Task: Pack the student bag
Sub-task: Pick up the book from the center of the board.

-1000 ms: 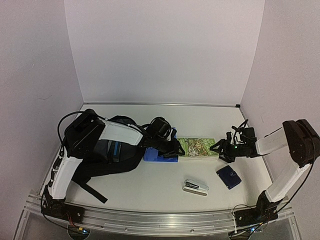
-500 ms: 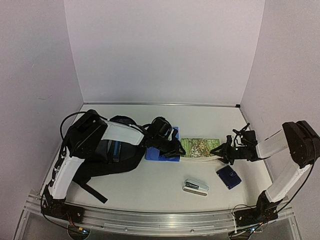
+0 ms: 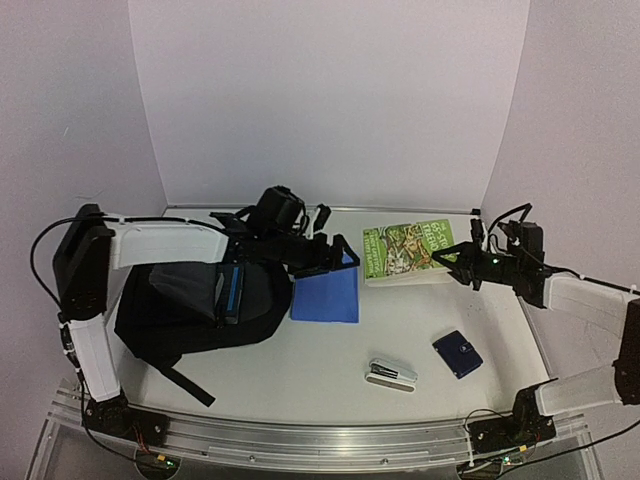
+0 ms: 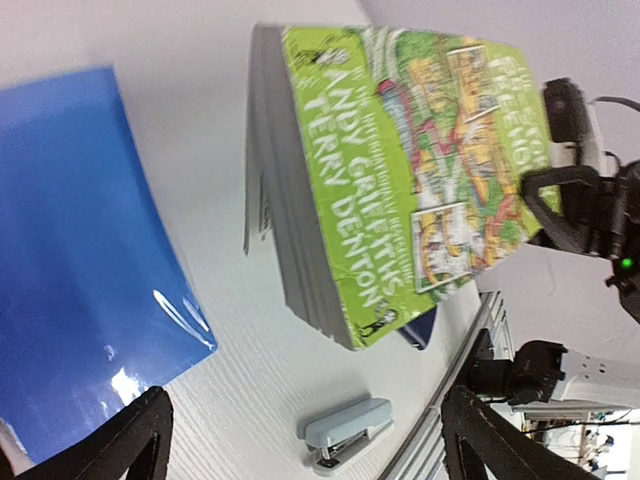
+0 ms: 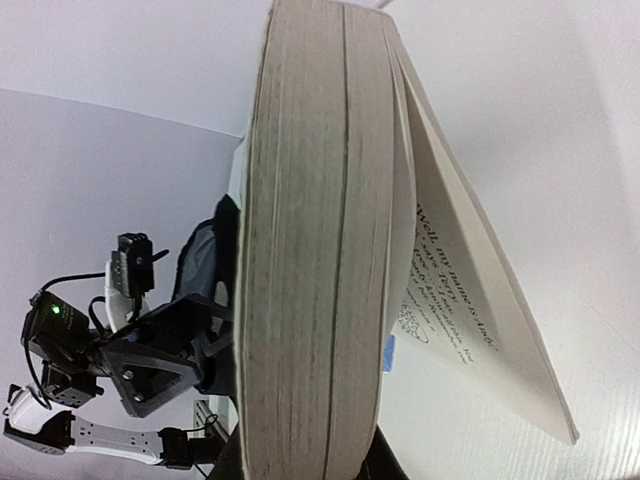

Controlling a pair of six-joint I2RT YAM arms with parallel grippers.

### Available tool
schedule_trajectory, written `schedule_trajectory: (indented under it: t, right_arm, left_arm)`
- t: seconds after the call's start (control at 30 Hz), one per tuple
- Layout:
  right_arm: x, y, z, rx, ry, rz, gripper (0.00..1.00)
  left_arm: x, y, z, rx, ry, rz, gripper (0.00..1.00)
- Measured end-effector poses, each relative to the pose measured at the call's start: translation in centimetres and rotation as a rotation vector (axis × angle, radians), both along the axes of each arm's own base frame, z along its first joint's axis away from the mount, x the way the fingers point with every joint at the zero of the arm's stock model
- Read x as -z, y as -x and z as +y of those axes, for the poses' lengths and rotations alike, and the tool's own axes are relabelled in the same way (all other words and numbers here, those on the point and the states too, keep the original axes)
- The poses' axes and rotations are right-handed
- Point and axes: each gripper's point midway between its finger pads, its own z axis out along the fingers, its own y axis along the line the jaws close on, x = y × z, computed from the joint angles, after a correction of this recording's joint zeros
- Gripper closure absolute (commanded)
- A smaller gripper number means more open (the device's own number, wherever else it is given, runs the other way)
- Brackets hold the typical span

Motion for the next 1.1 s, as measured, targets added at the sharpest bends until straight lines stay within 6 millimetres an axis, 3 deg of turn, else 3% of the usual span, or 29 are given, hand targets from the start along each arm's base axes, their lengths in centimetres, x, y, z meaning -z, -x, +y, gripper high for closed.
schedule_trajectory:
  t: [0.1, 0.2, 0.33, 0.43, 0.63, 0.8, 1.0, 1.1]
  right_arm:
    - [-3.2, 0.2, 0.6, -0.036, -0.02, -0.063, 1.0]
    - [-5.4, 0.9, 2.0, -0.095, -0.037, -0.102, 0.99]
    - [-7.1, 2.4, 4.5, -0.203, -0.061, -0.122, 0.98]
    - [-7.8, 3.5, 5.8, -0.267, -0.074, -0.127, 0.97]
    - [-8.3, 4.7, 7.0, -0.332, -0.089, -0.125, 0.96]
    - [-8.3, 5.1, 7.4, -0.354, -0.095, -0.122, 0.96]
    - [-8.6, 5.6, 7.9, -0.381, -0.11, -0.122, 0.96]
    - [-8.9, 5.8, 8.1, -0.392, -0.121, -0.13, 0.96]
  left_arm:
    - [-6.4, 0.2, 1.7, -0.001, 0.079, -0.117, 0.0]
    - [-10.6, 1.3, 3.1, 0.013, 0.13, -0.204, 0.0]
    - [-13.4, 2.0, 4.3, 0.023, 0.149, -0.3, 0.0]
    - [-13.6, 1.6, 5.2, 0.01, 0.128, -0.329, 0.0]
    - [-10.3, 0.7, 6.9, -0.037, 0.053, -0.279, 0.0]
    - [-8.7, 1.4, 6.9, -0.019, 0.052, -0.231, 0.01]
    - [-11.0, 2.0, 5.6, 0.03, 0.165, -0.247, 0.14]
    - [-12.0, 2.2, 5.0, 0.05, 0.216, -0.254, 0.16]
